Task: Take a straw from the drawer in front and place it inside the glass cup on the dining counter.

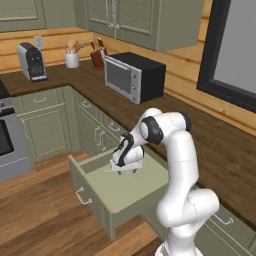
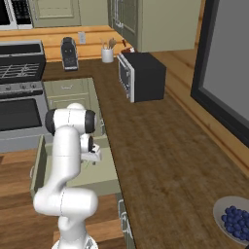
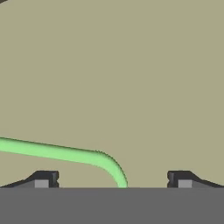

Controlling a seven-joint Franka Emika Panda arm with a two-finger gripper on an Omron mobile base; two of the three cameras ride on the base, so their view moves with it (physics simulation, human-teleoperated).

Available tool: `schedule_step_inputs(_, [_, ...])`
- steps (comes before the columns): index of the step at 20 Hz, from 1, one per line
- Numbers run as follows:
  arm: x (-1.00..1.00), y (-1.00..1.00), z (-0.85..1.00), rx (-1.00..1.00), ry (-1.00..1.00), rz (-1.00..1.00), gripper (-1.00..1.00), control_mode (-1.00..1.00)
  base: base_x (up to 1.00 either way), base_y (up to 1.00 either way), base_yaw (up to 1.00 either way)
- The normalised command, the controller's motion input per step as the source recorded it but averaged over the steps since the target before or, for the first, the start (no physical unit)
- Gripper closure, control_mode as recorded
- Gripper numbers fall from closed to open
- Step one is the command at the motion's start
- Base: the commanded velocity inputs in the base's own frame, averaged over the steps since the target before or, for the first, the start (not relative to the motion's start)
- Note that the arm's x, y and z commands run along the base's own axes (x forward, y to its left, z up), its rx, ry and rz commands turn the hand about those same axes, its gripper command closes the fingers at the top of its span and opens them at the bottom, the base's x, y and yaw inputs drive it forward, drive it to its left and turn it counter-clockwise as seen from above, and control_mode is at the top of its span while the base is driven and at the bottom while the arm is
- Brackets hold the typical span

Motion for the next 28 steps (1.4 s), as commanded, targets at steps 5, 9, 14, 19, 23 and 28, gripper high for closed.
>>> schedule_step_inputs(5, [-0.11,0.00,-0.07,0.00,0.00,0.03,1.00,-1.00,0.00,0.00,0.00])
schedule_step_inputs(9, [-0.09,0.05,0.00,0.00,0.00,0.03,1.00,-1.00,0.00,0.00,0.00])
schedule_step_inputs(14, [-0.24,0.09,0.09,0.00,-0.02,0.04,1.00,-1.00,0.00,0.00,0.00])
schedule_step_inputs(19, [-0.44,0.00,0.94,0.05,-0.20,0.04,1.00,-1.00,0.00,0.00,0.00])
schedule_step_inputs(23, [-0.31,0.00,1.00,0.10,-0.21,0.03,1.00,-1.00,0.00,0.00,0.00])
schedule_step_inputs(28, [-0.28,0.00,1.00,0.10,-0.15,0.03,1.00,-1.00,0.00,0.00,0.00])
